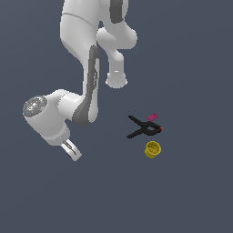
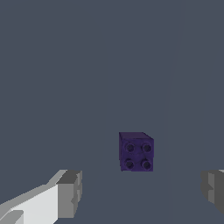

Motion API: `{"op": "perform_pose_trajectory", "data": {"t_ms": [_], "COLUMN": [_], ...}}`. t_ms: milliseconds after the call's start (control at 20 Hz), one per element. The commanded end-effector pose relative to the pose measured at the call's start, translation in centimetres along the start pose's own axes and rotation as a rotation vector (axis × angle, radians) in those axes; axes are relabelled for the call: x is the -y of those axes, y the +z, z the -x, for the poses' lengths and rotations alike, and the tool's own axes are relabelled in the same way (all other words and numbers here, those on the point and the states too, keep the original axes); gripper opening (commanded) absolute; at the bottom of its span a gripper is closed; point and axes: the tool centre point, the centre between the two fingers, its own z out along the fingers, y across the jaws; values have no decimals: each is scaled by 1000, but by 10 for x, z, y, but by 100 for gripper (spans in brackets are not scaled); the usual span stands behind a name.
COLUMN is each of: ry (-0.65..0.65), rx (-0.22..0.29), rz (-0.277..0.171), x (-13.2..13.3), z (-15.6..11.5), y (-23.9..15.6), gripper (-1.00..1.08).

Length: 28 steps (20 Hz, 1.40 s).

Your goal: Pick up a designated object from a clutter of objects.

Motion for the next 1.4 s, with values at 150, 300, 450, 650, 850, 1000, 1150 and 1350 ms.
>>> {"op": "perform_pose_trajectory", "data": {"t_ms": [150, 300, 450, 650, 850, 1000, 1150, 1350], "ry": [20, 17, 17, 19, 20, 20, 20, 20], "rx": [-4, -2, -2, -3, -4, -4, -4, -4], "rz": [2, 2, 2, 2, 2, 2, 2, 2], "x": [-5, -5, -5, -5, -6, -5, -5, -5], "z": [-4, -3, -3, -3, -3, -4, -4, -4], "y": [9, 9, 18, 39, 55, 59, 59, 59], "gripper": [100, 100, 100, 100, 100, 100, -100, -100]}}
